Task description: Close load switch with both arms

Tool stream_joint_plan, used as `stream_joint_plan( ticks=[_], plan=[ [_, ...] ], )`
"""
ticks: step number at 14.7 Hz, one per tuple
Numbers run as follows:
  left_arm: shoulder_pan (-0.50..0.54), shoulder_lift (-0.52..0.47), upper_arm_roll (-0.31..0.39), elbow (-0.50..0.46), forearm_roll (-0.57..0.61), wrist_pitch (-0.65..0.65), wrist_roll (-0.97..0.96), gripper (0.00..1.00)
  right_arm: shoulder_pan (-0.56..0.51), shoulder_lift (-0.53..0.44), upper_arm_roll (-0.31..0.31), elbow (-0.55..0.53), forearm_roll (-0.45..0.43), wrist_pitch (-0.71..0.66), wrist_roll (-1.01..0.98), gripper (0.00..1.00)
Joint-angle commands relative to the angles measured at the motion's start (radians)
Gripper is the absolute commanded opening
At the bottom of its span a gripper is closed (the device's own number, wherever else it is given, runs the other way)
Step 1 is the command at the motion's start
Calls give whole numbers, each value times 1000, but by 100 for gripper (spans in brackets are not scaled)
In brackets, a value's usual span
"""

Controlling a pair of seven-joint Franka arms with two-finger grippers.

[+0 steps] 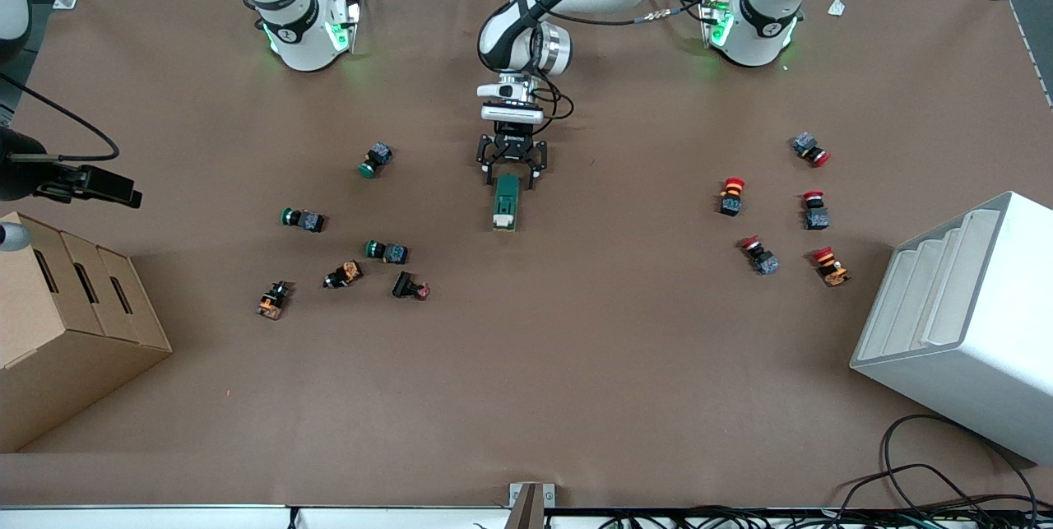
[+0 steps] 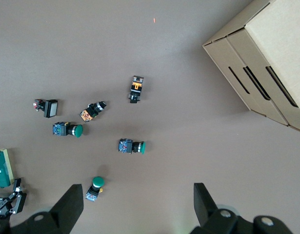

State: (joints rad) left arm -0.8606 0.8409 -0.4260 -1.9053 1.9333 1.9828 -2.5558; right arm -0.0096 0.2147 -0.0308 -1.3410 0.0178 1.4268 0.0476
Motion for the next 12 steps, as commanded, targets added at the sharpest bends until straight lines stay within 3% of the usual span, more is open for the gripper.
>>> stream_joint_plan(
  ticks=[1,6,12],
  plan=[
    [11,12,-5,-34,-66,27,46,99,-21,-28,22,-20,-21,-14,-3,100],
    [12,-20,-13,-29,-131,27,84,99,-10,-49,6,-21,-18,-28,-5,100],
    [15,-129,-27,28,-405,30,320,99,-13,-87,8,-21,-16,-39,-12,100]
  ],
)
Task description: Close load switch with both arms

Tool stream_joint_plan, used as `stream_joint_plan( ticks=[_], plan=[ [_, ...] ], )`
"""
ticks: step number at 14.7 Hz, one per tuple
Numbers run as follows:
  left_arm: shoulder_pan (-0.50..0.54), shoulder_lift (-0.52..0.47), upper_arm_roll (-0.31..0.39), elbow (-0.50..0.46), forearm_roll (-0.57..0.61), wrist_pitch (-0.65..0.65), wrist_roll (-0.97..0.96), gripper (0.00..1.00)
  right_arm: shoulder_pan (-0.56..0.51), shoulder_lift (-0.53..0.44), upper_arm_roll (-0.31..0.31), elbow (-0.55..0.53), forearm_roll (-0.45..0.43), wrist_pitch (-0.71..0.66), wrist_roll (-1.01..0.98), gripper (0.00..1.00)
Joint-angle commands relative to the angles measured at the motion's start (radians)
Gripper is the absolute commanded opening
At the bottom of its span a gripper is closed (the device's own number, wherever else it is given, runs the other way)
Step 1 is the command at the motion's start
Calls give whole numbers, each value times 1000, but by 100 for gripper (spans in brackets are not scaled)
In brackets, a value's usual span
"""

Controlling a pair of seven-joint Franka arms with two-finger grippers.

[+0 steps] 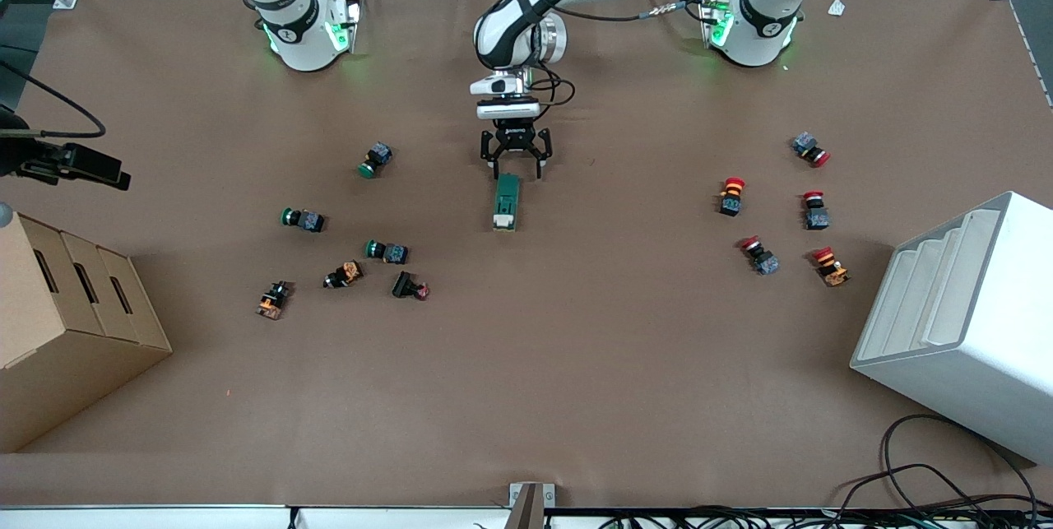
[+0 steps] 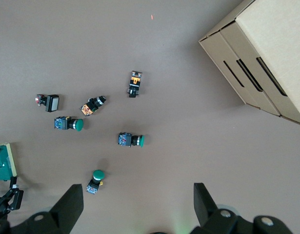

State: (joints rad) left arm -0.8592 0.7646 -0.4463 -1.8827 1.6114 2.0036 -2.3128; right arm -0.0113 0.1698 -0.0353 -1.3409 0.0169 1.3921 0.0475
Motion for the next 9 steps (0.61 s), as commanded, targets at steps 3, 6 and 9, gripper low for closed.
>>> stream_joint_plan(
  ticks=[3,6,9],
  plan=[
    [26,-86,-6,78,-239,12,218,99,-12,-61,14,-18,-15,-8,-9,100],
    [81,-169,-6,126,-448,15,418,99,-19,-56,12,8,-6,-54,-12,100],
    [176,-270,-9,135,-580,21,629,99,-12,-55,17,29,-21,-61,-9,100]
  ],
)
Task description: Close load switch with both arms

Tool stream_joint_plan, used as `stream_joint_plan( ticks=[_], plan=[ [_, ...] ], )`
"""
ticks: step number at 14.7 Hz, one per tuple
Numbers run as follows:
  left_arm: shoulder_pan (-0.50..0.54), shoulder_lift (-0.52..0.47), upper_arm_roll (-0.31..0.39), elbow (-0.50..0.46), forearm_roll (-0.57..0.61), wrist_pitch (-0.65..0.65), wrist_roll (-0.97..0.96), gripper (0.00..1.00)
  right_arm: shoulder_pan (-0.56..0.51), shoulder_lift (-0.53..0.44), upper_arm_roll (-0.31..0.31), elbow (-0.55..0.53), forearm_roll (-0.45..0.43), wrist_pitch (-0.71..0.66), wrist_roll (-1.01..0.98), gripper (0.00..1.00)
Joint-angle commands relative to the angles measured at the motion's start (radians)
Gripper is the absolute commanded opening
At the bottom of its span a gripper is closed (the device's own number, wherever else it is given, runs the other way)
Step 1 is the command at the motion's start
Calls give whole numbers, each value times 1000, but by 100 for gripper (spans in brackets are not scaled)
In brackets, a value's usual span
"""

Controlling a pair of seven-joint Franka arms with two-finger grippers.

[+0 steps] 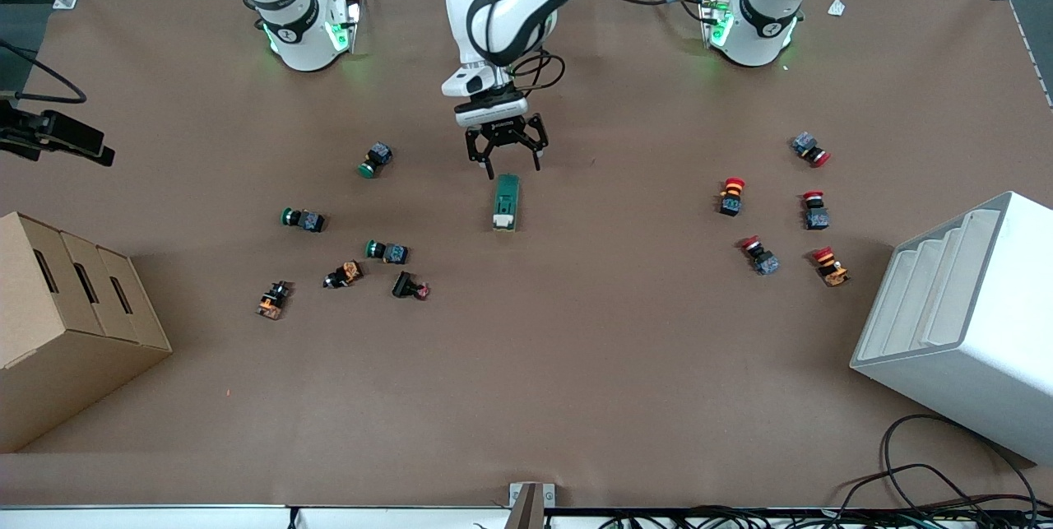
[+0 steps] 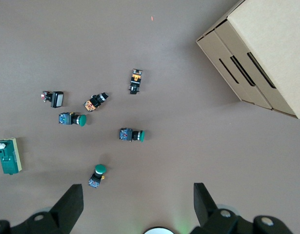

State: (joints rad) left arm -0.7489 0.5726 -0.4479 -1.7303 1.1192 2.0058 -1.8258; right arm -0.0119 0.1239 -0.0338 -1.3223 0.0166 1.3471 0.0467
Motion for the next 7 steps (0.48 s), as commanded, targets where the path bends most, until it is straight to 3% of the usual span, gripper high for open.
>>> stream_joint_plan(
  ticks=[1,3,7],
  plan=[
    [88,-101,-5,12,-155,19,260,99,-14,-9,14,11,-21,-13,-7,100],
    [143,-118,0,87,-284,1,457,99,-19,-7,12,11,-12,-16,-4,100],
    [262,-135,-3,190,-416,-53,566,100,-10,-18,17,-34,-3,-63,-5,100]
  ],
)
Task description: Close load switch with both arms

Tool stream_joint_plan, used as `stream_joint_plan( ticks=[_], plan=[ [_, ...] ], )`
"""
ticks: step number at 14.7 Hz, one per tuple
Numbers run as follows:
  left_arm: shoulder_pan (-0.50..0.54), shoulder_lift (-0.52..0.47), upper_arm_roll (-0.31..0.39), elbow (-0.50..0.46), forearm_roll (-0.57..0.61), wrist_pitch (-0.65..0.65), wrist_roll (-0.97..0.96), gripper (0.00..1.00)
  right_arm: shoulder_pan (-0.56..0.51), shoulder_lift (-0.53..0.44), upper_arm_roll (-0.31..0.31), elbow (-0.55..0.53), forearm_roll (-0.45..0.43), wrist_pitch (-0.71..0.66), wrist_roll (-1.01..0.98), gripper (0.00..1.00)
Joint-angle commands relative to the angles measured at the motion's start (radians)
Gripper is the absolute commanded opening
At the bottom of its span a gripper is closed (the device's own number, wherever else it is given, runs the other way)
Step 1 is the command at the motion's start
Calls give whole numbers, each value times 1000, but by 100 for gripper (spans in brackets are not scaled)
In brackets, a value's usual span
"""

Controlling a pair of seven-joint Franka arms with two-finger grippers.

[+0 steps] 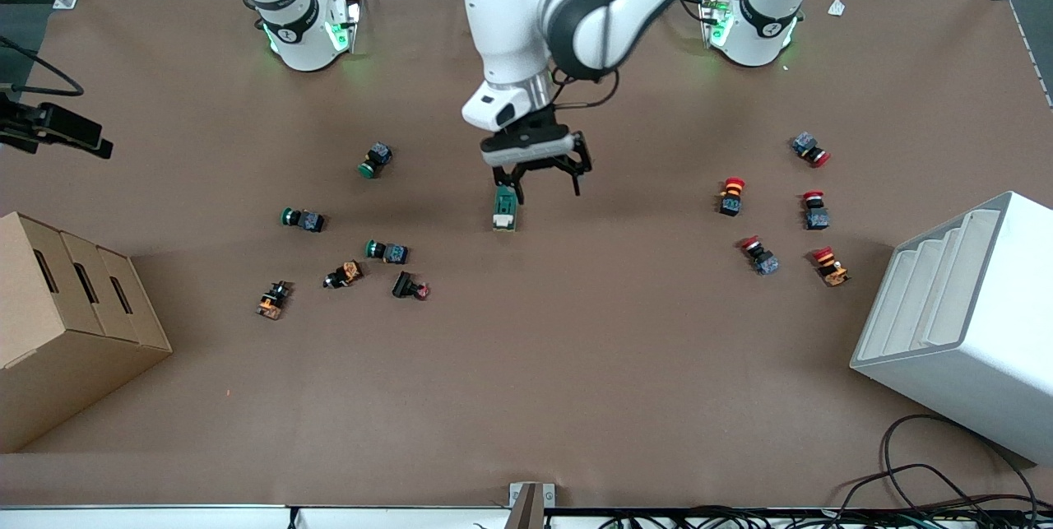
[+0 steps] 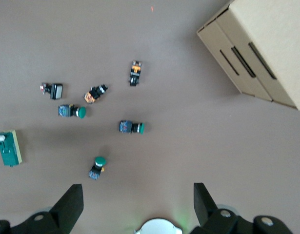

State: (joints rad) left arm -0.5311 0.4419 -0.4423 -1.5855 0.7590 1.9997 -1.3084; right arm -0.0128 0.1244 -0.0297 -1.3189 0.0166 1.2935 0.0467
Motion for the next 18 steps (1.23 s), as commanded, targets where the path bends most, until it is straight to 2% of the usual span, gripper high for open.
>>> stream_joint_plan(
  ticks=[1,4,7,11,14,18],
  plan=[
    [74,-11,-10,71,-91,-73,82,100,-10,-41,13,-66,-1,-2,-5,100],
    [192,-55,-10,130,-229,-130,301,100,-12,-147,11,-202,17,70,-7,100],
    [334,-104,-10,131,-308,-134,513,100,-9,-238,10,-313,17,135,-7,100],
    [506,-173,-10,130,-460,-142,721,100,11,-266,5,-313,8,126,-10,100],
    [609,-218,-10,130,-515,-208,861,100,13,-272,2,-313,6,116,-10,100],
    [635,-275,-3,133,-534,-332,956,100,19,-270,-2,-313,8,119,-8,100]
  ],
)
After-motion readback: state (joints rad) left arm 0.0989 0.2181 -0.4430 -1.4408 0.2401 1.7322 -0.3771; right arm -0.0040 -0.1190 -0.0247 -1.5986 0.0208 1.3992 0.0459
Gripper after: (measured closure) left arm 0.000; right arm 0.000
